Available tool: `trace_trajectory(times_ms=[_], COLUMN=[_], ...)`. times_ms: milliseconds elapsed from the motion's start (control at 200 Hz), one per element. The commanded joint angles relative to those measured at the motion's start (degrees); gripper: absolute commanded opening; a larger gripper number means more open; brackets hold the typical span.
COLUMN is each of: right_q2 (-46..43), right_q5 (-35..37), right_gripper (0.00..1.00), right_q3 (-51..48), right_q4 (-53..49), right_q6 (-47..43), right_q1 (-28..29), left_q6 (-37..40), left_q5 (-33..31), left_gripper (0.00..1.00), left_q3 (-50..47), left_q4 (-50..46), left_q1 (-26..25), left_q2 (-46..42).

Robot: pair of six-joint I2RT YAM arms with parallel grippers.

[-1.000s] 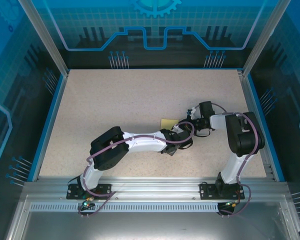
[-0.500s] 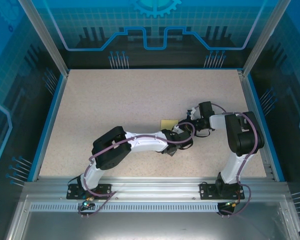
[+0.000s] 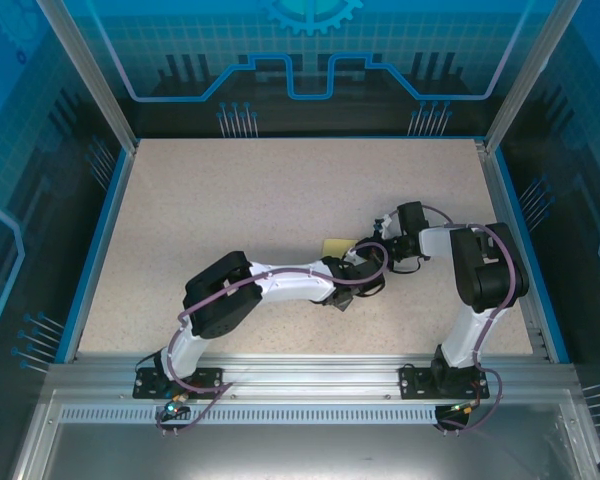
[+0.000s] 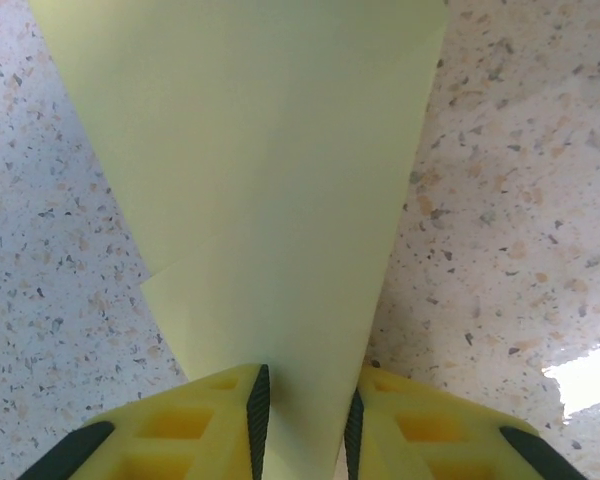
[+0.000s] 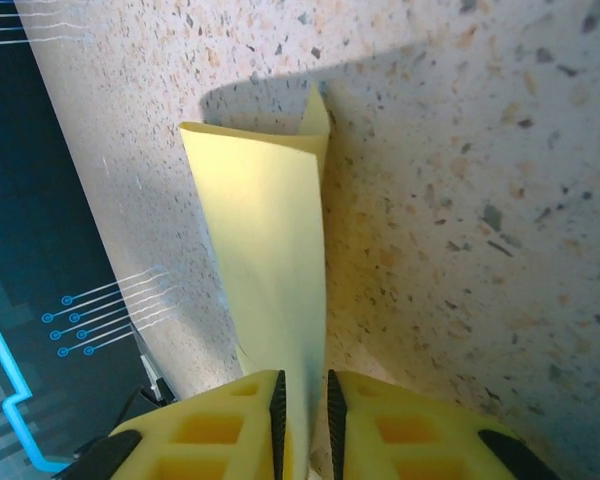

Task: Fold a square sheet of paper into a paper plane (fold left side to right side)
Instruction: Fold the wing for the fifth time at the center of the table.

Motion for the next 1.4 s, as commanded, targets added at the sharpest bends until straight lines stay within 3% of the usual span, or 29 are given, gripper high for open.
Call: trace_trajectory(times_ms=[0, 290, 605, 910, 1396], right_q2=[-1.9, -11.5, -15.4, -14.5, -9.2], right_q5=[1.1, 4.9, 3.6, 4.3, 7.3], right_gripper=[0.27, 0.38, 0.46, 0.50, 0.58], right_q3=[0.9, -1.9, -5.6, -7.3, -2.9], right_q4=[-2.7, -7.3, -6.5, -3.3, 4.2], right_q6=[-1.5, -6.0, -8.1, -8.0, -4.4], right_q1=[0.1, -5.2, -6.3, -2.7, 7.9], left_q6=[0.0, -1.1, -6.1, -13.4, -19.8], left_q5=[1.8, 5.9, 19.9, 29.8, 39.1], left_gripper=[0.27, 0.24, 0.21, 0.17, 0.12], left_q3=[-0.4, -7.4, -22.5, -35.1, -41.1], left_q4=[0.0, 6.4, 24.2, 39.4, 50.9], left_q1=[1.0, 3.6, 10.4, 16.5, 20.2], left_q2=[-0.2, -6.3, -18.4, -25.0, -24.4])
